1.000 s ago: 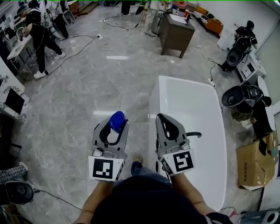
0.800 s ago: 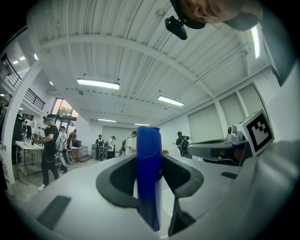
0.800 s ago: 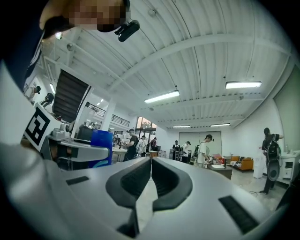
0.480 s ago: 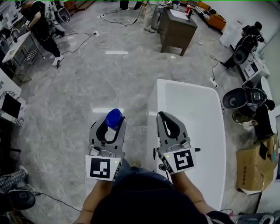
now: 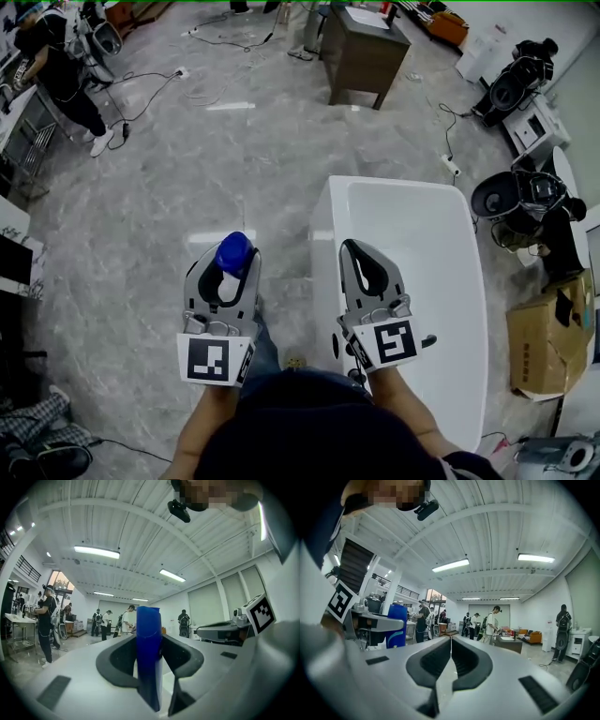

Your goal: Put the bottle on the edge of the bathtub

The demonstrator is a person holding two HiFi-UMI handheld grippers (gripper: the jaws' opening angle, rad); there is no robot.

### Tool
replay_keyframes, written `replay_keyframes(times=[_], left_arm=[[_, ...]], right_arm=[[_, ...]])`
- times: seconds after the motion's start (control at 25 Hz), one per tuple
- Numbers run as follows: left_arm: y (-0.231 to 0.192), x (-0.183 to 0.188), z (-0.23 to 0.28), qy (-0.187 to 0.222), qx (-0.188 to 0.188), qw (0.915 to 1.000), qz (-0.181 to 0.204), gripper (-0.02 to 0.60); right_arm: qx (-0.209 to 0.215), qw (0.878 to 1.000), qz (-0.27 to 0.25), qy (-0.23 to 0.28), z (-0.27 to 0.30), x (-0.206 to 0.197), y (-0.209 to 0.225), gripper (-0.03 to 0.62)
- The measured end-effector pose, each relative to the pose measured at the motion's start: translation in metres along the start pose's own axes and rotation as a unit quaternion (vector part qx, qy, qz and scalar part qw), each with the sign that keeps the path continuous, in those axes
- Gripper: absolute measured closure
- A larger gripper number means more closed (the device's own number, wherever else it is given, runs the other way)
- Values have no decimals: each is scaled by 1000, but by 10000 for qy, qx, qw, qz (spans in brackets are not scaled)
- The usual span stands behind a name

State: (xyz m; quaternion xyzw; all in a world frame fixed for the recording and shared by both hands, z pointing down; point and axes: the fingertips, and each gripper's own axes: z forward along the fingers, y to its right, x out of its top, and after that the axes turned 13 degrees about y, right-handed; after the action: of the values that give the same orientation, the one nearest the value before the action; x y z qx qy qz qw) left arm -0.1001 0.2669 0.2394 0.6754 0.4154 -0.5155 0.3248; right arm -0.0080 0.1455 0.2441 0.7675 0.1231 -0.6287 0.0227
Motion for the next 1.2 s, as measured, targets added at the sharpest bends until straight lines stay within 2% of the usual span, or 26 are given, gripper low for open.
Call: replay_keyframes(times=[0.2,0.4,0.56,0.88,1.2], left_arm=[[-48,-9,62,61,-397,9992,-40,410],[-91,-25,125,44,-913,9957,-167,410],[-102,-42,170,-4,-1460,9887,-339,410],[-75,-75,238,-240,-2472,9660,-715,410],[-18,-100,286,-342,-3135,9449,-881,410]], right_arm=[[-306,9994,-113,83,71,-10,19,566],[-896,9957,-175,-179,125,-32,45,566],[-1479,9881,-244,-343,143,-45,66,566],[-2670,9597,-345,-805,121,-59,111,566],[-3348,9369,-338,-951,90,-72,162,566]])
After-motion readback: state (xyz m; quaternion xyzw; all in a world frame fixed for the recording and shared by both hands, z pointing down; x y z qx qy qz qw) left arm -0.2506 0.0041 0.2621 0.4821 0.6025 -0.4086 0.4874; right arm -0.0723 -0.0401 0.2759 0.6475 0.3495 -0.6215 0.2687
